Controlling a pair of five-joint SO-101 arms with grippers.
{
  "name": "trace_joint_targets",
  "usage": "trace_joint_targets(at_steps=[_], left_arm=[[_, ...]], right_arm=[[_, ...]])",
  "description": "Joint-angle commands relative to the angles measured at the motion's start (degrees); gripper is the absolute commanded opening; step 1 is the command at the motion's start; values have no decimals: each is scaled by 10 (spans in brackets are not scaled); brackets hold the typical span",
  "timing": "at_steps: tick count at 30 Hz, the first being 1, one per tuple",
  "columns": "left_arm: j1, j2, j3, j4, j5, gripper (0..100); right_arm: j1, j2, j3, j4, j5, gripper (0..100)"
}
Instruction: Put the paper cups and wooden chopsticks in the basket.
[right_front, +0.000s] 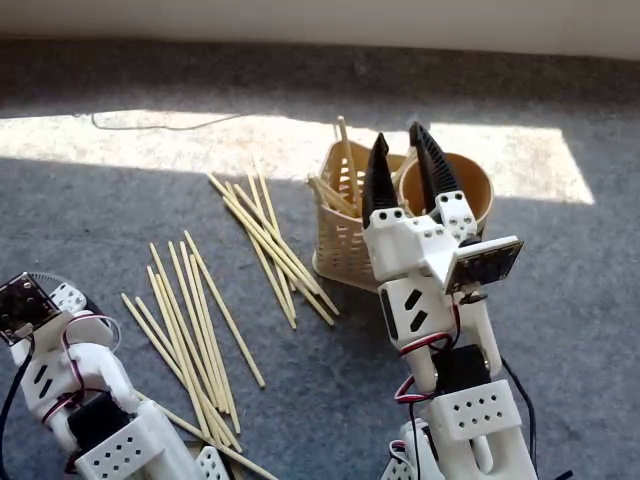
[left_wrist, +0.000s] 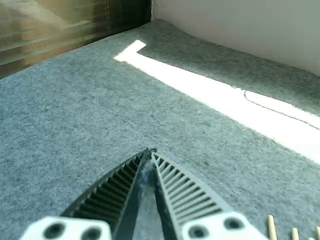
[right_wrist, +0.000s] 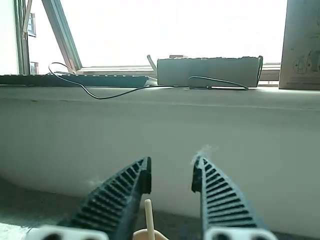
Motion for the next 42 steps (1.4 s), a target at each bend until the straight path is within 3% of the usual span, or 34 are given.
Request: trace_joint_targets(at_steps=[1,7,12,19,26,33,42], left_arm=[[7,-3,12,-9,-4,18],[7,-3,12,-9,-4,18],[7,-3,12,-9,-4,18],[7,-3,12,-9,-4,18],[7,-3,12,-9,-4,18],[7,-2,12,-8,-4,18],[7,-2,12,-8,-4,18]], right_arm=[[3,-8,-9,6,-4,146],[1,-117,-10,125,-7,146],[-45,-182,-10,188,-4,146],[-82,-217,-11,218,-4,146],[-80,-261,-4,219,-4,145],[-78,-321,12,313,-3,145],[3,-366,87,333,41,145]])
